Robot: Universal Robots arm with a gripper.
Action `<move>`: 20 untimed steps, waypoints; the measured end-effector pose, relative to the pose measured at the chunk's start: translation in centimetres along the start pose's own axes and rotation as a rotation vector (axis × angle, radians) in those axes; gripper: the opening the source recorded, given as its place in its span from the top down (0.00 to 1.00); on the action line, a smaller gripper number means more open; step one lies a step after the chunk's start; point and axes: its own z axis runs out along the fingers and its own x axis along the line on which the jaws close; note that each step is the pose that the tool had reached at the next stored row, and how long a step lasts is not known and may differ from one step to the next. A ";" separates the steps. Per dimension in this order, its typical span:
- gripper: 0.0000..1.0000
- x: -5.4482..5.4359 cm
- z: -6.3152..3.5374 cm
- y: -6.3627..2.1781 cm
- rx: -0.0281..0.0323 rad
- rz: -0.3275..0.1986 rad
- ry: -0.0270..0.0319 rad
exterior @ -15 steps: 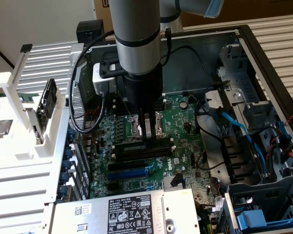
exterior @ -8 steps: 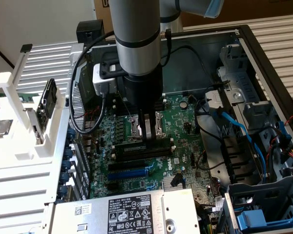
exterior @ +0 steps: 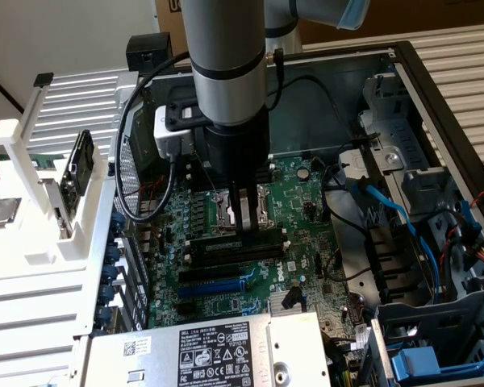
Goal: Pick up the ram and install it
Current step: 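Insert the ram into the slot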
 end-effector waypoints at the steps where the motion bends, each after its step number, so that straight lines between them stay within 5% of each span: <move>1: 0.87 0.0 0.00 0.00 0.0000 0.000 0.0001; 20: 0.87 -0.1 0.12 0.03 -0.0002 -0.004 0.0036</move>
